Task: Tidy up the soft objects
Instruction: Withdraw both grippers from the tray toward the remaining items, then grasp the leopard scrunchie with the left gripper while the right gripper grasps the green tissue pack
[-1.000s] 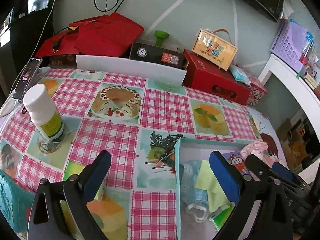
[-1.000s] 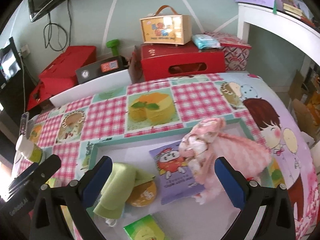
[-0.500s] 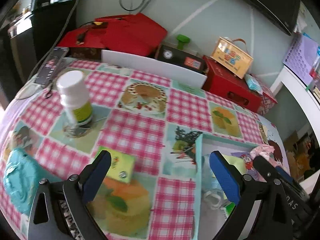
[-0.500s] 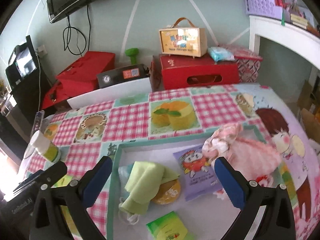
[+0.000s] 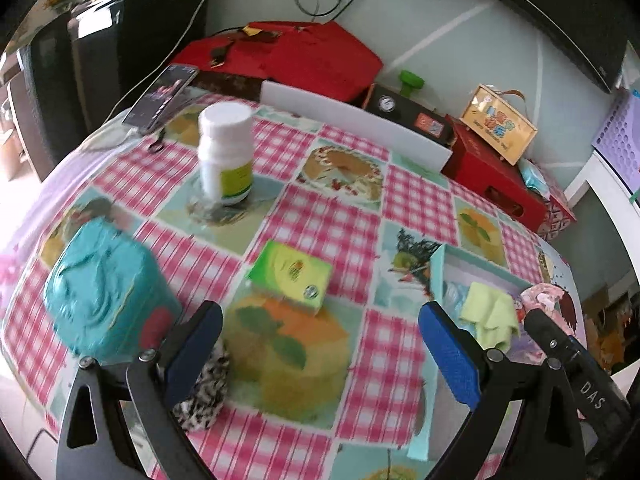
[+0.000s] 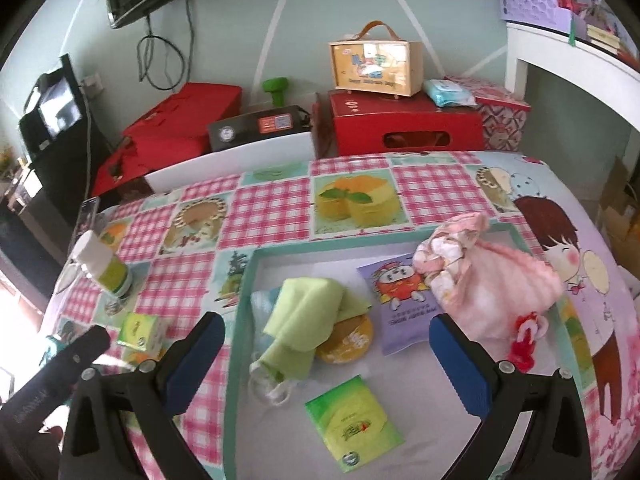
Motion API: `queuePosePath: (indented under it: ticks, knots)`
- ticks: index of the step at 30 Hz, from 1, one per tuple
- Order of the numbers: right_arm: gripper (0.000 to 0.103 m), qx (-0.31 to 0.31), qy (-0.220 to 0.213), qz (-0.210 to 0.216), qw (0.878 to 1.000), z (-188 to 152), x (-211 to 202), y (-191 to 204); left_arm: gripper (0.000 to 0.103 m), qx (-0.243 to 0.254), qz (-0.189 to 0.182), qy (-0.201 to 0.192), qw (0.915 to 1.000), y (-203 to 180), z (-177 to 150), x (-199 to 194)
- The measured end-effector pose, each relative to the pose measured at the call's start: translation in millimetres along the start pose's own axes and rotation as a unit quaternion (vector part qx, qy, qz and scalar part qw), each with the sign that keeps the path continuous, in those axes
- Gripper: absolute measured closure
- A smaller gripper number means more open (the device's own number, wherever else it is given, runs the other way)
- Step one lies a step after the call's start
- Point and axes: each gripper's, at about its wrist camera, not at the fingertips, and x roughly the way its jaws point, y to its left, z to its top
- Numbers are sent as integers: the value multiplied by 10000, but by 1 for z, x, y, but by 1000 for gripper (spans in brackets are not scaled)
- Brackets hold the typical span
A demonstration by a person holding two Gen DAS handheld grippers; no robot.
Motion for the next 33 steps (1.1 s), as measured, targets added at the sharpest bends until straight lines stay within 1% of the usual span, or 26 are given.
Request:
queuePosePath:
  ticks: [7,14,16,18,20,22,23,27,29,33]
  knots:
    - [0,-643,86,249,9976,-10,0,36,5,-390,270,171,9987,30,-18,-4]
    - [0,-996,55,865,9912,-16,-2,66,5,-926,604,396,9931,69,-35,-3]
    - [3,-1137,50,1009,9884,-18,0,74,6,-1040,652,456,9914,76,-38,-1]
    - [5,-1270,74,1133,9854,-21,2,82,10,-1160,706,527,9893,84,-41,2]
    - [7,-1409,126,1250,9820,-25,4,90,17,-1314,695,607,9870,90,-43,6]
    - [9,-1524,172,1306,9795,-28,8,98,19,-1381,703,680,9856,93,-44,9]
    - [9,-1552,213,1340,9785,-29,10,100,23,-1415,673,726,9850,95,-46,12]
    - [12,-1565,352,1555,9747,-31,20,108,33,-1436,576,863,9842,97,-47,20]
    - [13,-1640,374,1605,9726,-31,24,113,40,-1478,510,905,9835,100,-48,22]
    - [17,-1796,407,1755,9671,-29,33,124,48,-1527,435,887,9833,101,-49,24]
